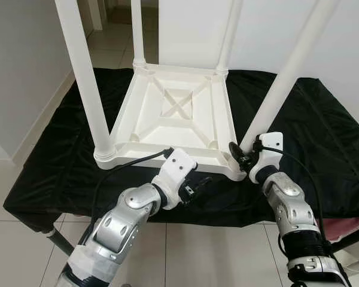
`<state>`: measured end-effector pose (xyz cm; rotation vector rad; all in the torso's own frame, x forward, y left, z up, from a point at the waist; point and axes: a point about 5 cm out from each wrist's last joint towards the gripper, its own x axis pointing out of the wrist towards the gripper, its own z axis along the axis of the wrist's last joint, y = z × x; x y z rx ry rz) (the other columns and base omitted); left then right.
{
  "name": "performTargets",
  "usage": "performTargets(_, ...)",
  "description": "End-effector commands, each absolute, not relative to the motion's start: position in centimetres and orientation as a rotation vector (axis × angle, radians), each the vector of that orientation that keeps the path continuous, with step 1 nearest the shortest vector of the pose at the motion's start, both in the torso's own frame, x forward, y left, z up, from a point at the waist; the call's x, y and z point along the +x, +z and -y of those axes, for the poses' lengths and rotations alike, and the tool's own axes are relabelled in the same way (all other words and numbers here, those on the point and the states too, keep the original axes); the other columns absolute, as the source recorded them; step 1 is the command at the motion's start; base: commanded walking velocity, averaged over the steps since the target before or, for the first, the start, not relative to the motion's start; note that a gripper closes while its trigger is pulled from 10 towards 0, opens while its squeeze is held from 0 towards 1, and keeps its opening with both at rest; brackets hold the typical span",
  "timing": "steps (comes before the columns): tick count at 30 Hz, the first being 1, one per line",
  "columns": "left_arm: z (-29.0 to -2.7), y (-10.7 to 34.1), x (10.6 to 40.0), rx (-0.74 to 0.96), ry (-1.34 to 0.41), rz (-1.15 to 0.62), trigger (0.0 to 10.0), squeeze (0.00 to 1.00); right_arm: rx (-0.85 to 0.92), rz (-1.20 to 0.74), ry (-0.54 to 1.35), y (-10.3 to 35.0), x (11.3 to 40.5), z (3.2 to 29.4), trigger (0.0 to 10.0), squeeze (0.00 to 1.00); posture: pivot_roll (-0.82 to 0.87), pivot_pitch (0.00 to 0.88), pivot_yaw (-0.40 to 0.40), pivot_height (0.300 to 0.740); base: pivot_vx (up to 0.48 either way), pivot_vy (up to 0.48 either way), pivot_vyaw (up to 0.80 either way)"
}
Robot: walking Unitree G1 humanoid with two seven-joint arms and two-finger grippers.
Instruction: Building children table
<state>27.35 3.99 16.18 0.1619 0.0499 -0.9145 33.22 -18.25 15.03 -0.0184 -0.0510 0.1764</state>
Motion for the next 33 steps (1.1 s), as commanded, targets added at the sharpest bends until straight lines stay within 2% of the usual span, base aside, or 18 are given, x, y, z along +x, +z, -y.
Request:
performTargets(1, -3.8, 16.2, 27.2, 0.163, -0.935, -0.046, 10.0, 0.0, -0.01, 0.041, 0.083, 14.8, 32.7, 18.2, 10.0, 0.0, -0.02, 0.053, -0.024, 0.74, 0.0, 0.0, 0.0)
performTargets(9, -3.9, 16.2, 27.4, 0.165, -0.929, -0.046, 10.0, 0.0, 0.026, 0.041, -0.068, 14.5, 31.7, 17.2, 10.0, 0.0, -0.02, 0.051, -0.022, 0.74, 0.0, 0.0, 0.0)
performTargets(13, -3.9, 16.2, 27.4, 0.166, -0.931, -0.048, 10.0, 0.0, 0.082, 0.033, -0.239, 14.1, 30.5, 15.5, 10.0, 0.0, -0.02, 0.051, -0.024, 0.74, 0.0, 0.0, 0.0)
performTargets(17, -3.8, 16.1, 27.3, 0.162, -0.934, -0.05, 10.0, 0.0, 0.105, 0.025, -0.211, 14.1, 30.5, 14.8, 10.0, 0.0, -0.03, 0.047, -0.024, 0.74, 0.0, 0.0, 0.0)
performTargets(24, -3.6, 16.1, 27.3, 0.164, -0.942, -0.051, 10.0, 0.0, 0.081, 0.038, -0.206, 14.5, 30.5, 15.2, 10.0, 0.0, -0.03, 0.046, -0.026, 0.74, 0.0, 0.0, 0.0)
performTargets(25, -3.6, 16.1, 27.3, 0.163, -0.944, -0.051, 10.0, 0.0, 0.085, 0.047, -0.193, 14.6, 30.5, 15.4, 10.0, 1.0, -0.03, 0.046, -0.026, 0.74, 0.0, 0.0, 0.0)
performTargets(33, -3.4, 16.0, 27.1, 0.162, -0.949, -0.054, 10.0, 0.0, 0.073, 0.084, -0.134, 15.2, 30.5, 15.9, 10.0, 1.0, -0.03, 0.045, -0.032, 0.74, 0.0, 0.0, 0.0)
